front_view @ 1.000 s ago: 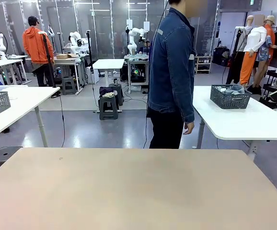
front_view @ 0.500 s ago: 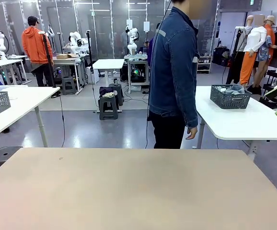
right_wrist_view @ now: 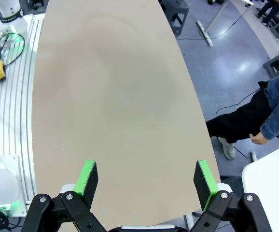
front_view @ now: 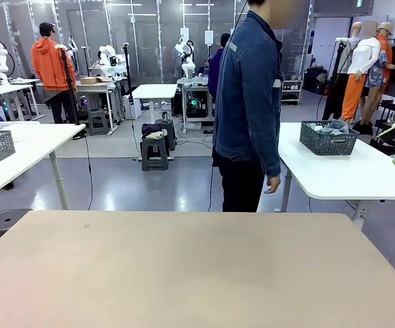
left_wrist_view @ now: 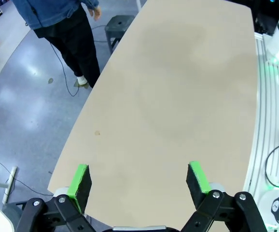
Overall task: Fold the towels and place them in the basket.
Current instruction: When a person lays out a Towel with hook on the table, fold it in half twice.
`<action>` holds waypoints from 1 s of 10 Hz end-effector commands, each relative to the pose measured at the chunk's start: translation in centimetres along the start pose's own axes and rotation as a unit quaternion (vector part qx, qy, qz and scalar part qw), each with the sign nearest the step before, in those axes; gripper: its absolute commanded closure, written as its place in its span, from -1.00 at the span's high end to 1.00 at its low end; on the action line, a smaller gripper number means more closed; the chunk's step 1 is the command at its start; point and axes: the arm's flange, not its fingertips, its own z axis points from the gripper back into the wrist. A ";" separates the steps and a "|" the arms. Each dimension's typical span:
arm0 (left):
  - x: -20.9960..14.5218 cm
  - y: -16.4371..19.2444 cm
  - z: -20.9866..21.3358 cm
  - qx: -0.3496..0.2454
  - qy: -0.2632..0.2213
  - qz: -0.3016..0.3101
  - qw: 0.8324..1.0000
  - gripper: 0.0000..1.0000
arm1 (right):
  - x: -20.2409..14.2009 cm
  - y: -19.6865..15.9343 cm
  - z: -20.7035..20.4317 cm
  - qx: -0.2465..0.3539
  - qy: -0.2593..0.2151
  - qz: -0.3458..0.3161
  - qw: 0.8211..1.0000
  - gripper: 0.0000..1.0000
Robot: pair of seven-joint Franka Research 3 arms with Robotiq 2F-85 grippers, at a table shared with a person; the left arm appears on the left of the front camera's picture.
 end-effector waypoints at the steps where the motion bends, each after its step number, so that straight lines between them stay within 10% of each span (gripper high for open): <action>1: 0.0 0.1 0.0 -0.006 -0.010 -0.010 1.000 1.00 | -0.1 -0.1 -0.1 0.001 -0.009 0.012 1.000 1.00; 10: 0.3 1.6 3.0 -0.051 -0.053 -0.029 0.997 1.00 | -0.8 -0.2 2.4 0.030 -0.026 0.003 0.999 1.00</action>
